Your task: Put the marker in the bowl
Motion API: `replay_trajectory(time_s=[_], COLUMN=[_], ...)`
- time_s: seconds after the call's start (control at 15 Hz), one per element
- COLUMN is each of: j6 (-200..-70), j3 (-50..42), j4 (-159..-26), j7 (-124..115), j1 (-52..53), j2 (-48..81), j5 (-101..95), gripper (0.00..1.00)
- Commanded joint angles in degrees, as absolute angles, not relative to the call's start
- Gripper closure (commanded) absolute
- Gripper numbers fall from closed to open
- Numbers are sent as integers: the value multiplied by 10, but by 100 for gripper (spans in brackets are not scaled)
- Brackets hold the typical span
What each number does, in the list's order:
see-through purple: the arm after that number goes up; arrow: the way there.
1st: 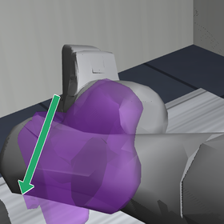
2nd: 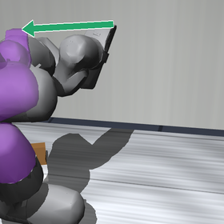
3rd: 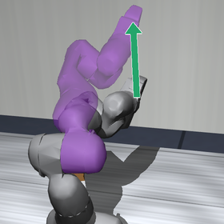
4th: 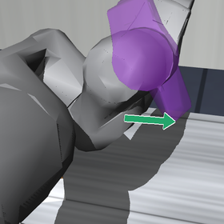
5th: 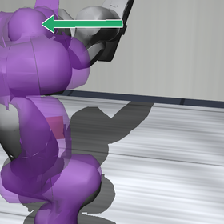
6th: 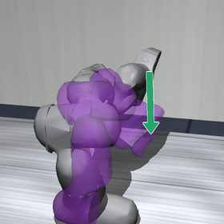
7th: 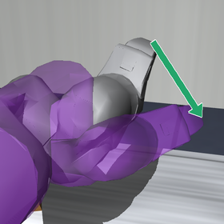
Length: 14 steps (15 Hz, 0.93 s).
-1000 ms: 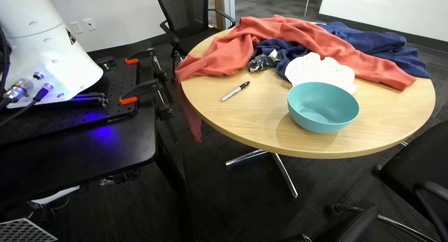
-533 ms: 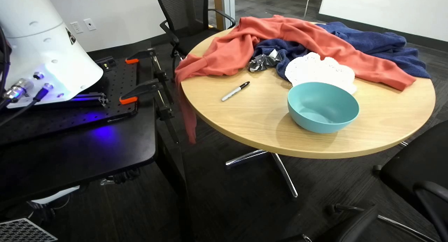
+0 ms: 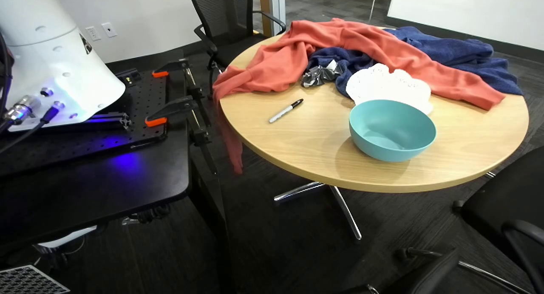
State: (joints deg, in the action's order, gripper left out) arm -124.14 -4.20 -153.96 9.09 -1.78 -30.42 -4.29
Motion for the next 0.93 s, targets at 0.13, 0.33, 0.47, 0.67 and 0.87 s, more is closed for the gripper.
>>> replay_trajectory(time_s=[0.13,0.33,0.47,0.67,0.87], j6=[-1291,-1296,-1296,-1309,-1384], j3=[-44,-44,-44,-50,-63], j4=[-1547,-1546,-1546,-1545,-1545], j7=[100,100,100,109,125], j1=[-19,-19,-19,-14,-11], j2=[-255,-239,-244,-233,-186], j5=[-52,-52,-52,-42,-26], gripper=[0,0,0,0,0])
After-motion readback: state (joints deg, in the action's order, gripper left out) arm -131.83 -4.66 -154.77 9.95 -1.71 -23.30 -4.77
